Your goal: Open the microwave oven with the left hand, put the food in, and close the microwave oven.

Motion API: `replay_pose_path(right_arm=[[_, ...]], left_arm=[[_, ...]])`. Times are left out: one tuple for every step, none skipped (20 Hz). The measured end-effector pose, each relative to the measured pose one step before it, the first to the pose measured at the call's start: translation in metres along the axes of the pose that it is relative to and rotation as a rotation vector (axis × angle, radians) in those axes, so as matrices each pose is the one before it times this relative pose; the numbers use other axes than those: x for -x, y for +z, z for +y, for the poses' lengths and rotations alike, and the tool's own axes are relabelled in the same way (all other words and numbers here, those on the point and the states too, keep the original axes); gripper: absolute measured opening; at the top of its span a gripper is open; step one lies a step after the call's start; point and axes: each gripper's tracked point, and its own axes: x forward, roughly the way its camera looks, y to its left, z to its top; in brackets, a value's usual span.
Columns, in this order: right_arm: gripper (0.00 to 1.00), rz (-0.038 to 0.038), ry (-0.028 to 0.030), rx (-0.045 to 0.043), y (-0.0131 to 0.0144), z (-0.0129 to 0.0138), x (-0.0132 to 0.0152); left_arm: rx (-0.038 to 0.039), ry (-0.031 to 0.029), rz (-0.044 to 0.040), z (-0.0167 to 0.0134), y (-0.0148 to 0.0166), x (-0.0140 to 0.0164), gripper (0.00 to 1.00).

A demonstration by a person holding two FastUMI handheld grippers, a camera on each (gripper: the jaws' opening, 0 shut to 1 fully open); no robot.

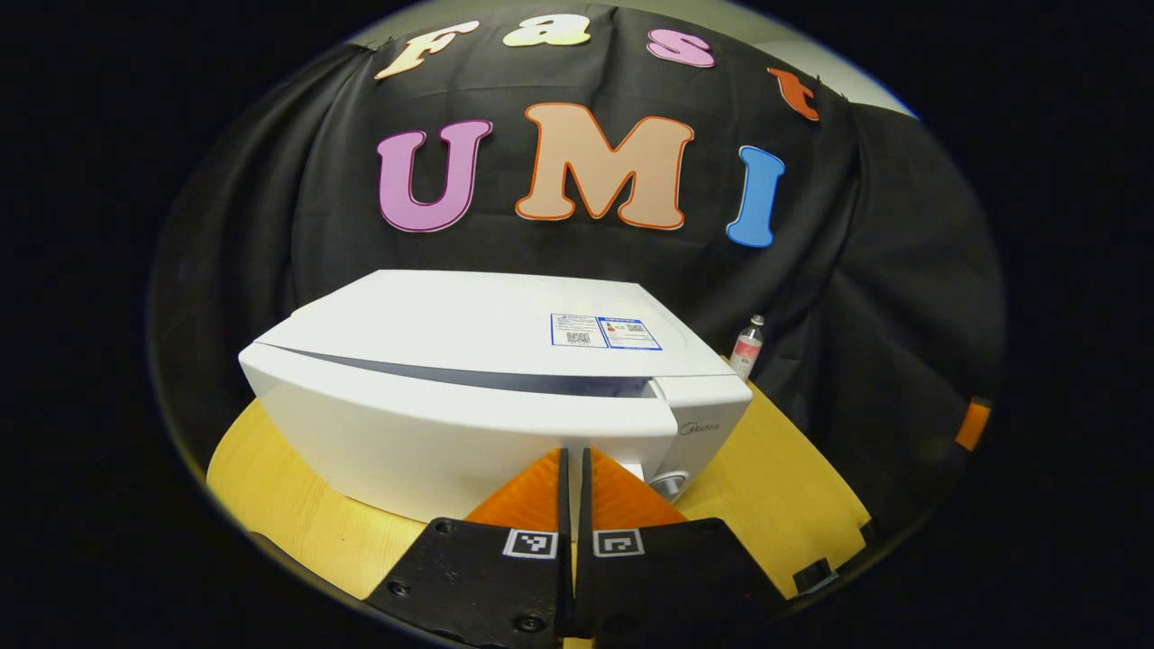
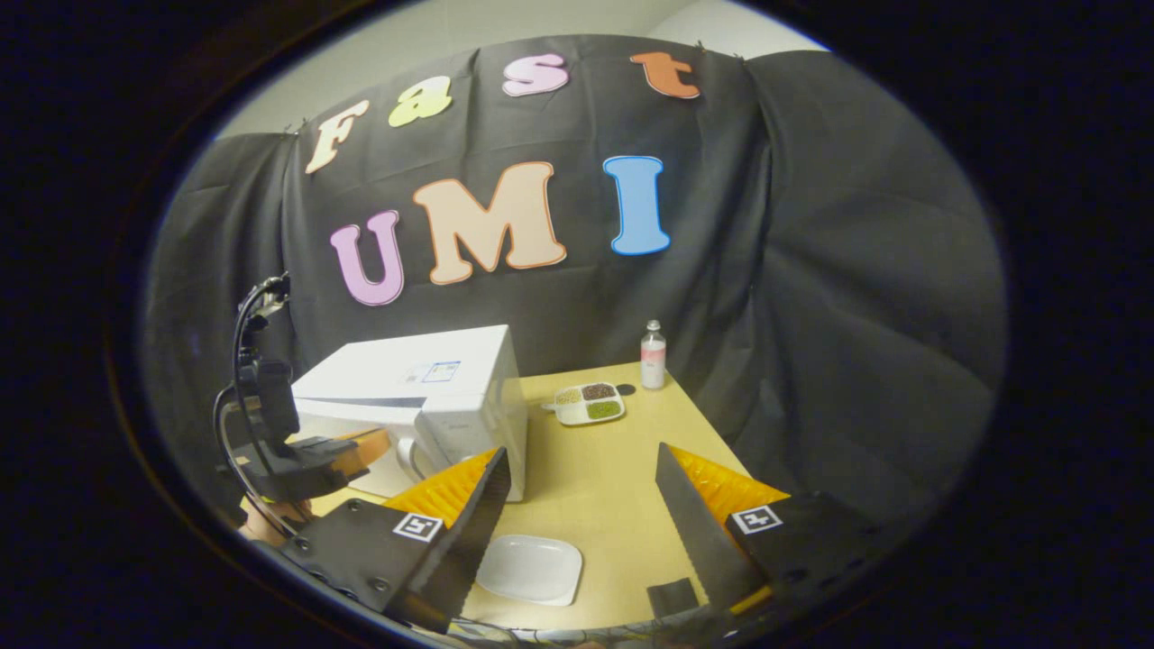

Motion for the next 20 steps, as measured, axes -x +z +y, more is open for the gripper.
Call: replay_pose_path(right_arm=[[0.92,0.00308,0.00358,0.00316,-0.00090,0.00238,-0.00213],[0.92,0.00428,0.00164,0.00428,-0.00164,0.00099,-0.00048],[0.92,0.00284,0.00412,0.00284,-0.00117,0.00131,-0.00145],[0.92,0.00231,0.00253,0.00180,-0.00072,0.00165,-0.00153],[0.92,0.00200,0.00278,0.00063,0.00019,0.00116,-0.00116],[0.92,0.00364,0.00321,-0.00010,-0.00192,0.00086,-0.00066],[0.92,0.00114,0.00242,-0.00062,0.00064,0.00057,-0.00138],[0.92,0.00039,0.00367,0.00216,-0.00037,0.00178,-0.00133],[0.92,-0.00102,0.00103,0.00350,0.00129,0.00001,-0.00181],[0.92,-0.00087,0.00267,0.00229,0.00098,0.00053,-0.00148],[0.92,0.00212,0.00326,-0.00008,0.00013,0.00121,-0.00211],[0.92,0.00283,0.00546,-0.00194,-0.00068,0.00163,-0.00100],[0.92,0.00034,0.00435,-0.00087,0.00052,0.00160,-0.00116],[0.92,0.00012,0.00382,0.00134,0.00001,0.00163,-0.00088],[0.92,-0.00130,0.00323,0.00273,0.00104,0.00132,-0.00057],[0.92,-0.00118,0.00150,0.00365,-0.00009,0.00103,-0.00075],[0.92,-0.00100,0.00232,0.00279,0.00035,0.00076,0.00036],[0.92,0.00152,0.00112,0.00185,-0.00105,0.00084,0.00019],[0.92,0.00264,0.00085,0.00185,-0.00103,0.00014,-0.00073],[0.92,0.00323,-0.00045,0.00153,-0.00141,0.00030,0.00040]], left_arm=[[0.00045,0.00181,-0.00249,0.00013,0.00143,-0.00213,0.00],[-0.00446,0.00546,0.00020,0.00076,0.00155,-0.00111,0.00],[-0.00132,0.00426,-0.00348,0.00144,0.00157,-0.00321,0.00],[0.00665,0.00414,0.00381,-0.00037,-0.00143,0.00002,0.00],[0.00953,-0.00081,-0.00761,-0.00119,0.00053,0.00074,0.00],[0.00727,0.00252,-0.00395,0.00103,0.00060,-0.00120,0.00],[0.01360,0.00818,0.00469,0.00117,-0.00081,-0.00044,0.00],[0.01451,0.00630,-0.00046,-0.00099,-0.00169,0.00035,0.00],[0.00671,0.00448,-0.01231,0.00003,0.00234,-0.00088,0.00],[0.00048,0.00237,-0.00280,0.00002,0.00183,-0.00132,0.00],[-0.00573,0.00266,0.00256,-0.00009,-0.00090,-0.00040,0.00],[-0.00237,-0.00002,-0.00184,0.00117,0.00062,0.00071,0.02],[0.00222,-0.00133,-0.00121,-0.00017,0.00147,0.00009,0.00],[0.00582,-0.00157,-0.00406,0.00162,0.00150,0.00350,0.00],[0.00458,-0.00147,-0.00196,0.00042,0.00049,-0.00238,0.00],[0.00099,0.00049,0.00080,0.00040,-0.00105,-0.00056,0.00],[-0.00089,0.00062,-0.00267,0.00011,0.00106,0.00018,0.00],[0.00153,0.00206,0.00108,-0.00021,-0.00069,-0.00062,0.00],[0.00257,0.00138,-0.00107,-0.00003,0.00036,0.00026,0.00],[0.00224,0.00026,-0.00269,0.00006,0.00007,-0.00032,0.00]])
